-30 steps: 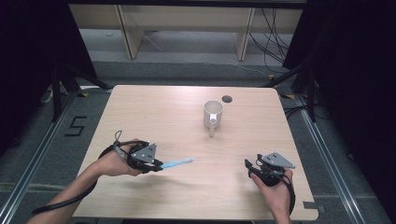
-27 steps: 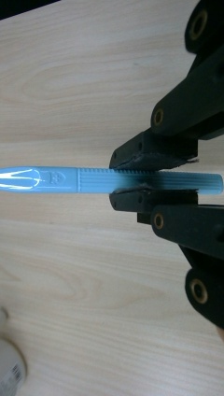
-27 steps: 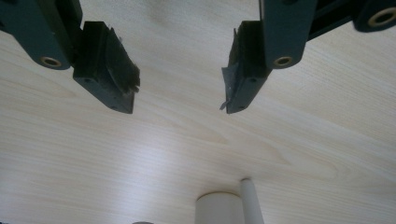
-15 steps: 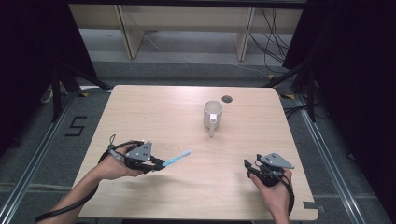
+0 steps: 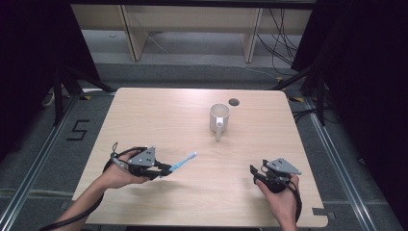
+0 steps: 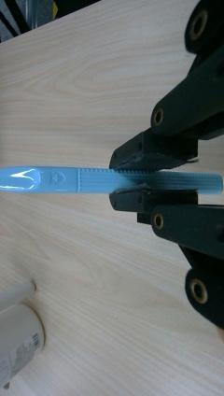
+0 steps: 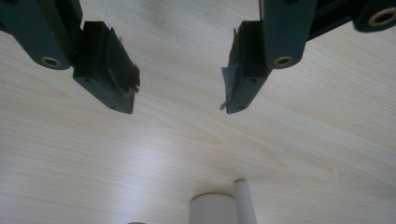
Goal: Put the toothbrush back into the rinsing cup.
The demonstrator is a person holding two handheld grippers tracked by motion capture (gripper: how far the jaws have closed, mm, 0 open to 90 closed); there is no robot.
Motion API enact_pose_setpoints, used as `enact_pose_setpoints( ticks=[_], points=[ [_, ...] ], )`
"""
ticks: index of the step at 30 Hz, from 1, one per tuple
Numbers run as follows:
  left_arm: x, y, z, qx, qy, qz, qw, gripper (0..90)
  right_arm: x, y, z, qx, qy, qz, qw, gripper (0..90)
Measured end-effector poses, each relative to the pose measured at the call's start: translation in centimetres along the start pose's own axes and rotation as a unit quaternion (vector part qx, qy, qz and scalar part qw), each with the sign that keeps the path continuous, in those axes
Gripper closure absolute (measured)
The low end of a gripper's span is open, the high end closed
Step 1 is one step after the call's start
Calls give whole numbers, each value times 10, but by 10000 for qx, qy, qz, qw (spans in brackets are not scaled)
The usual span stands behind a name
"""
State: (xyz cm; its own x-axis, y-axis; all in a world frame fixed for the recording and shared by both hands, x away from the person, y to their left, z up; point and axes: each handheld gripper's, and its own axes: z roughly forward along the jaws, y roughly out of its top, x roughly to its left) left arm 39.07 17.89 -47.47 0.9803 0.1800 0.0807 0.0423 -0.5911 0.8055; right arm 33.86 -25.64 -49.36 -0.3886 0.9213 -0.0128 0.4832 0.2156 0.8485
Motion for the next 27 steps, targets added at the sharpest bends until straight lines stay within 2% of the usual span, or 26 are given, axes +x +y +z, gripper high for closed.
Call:
enact_pose_setpoints(
  ticks=[7, 9, 10, 12, 18, 20, 23, 24, 27],
  points=[
    [-1, 1, 2, -98, 59, 50, 9999, 785, 1, 0, 0, -16, 1, 6, 10000, 444],
    [-1, 1, 3, -129, 59, 48, 9999, 785, 3, 0, 0, -33, 23, 97, 9999, 444],
    [-2, 2, 2, -189, 112, 49, 9997, 786, 1, 0, 0, -25, -3, -15, 10000, 444],
    [-2, 3, 3, -348, 190, 1, 9992, 785, 5, 0, 0, 70, 61, 150, 9998, 444],
    [-2, 5, 3, -562, 311, -95, 9979, 785, 7, 0, 1, 70, 76, 181, 9998, 444],
    [-2, 5, 4, -631, 313, -111, 9975, 785, 4, 0, 2, -17, 42, -46, 10000, 444],
    [-2, 5, 5, -689, 337, -134, 9970, 786, 5, 0, 2, -21, 41, -35, 10000, 444],
    [-3, 6, 6, -790, 358, -169, 9961, 785, 7, 0, 1, 36, 61, 131, 9999, 444],
    [-3, 6, 5, -798, 445, -172, 9957, 786, 6, 0, 2, -1, 90, 49, 9999, 444]
  ],
)
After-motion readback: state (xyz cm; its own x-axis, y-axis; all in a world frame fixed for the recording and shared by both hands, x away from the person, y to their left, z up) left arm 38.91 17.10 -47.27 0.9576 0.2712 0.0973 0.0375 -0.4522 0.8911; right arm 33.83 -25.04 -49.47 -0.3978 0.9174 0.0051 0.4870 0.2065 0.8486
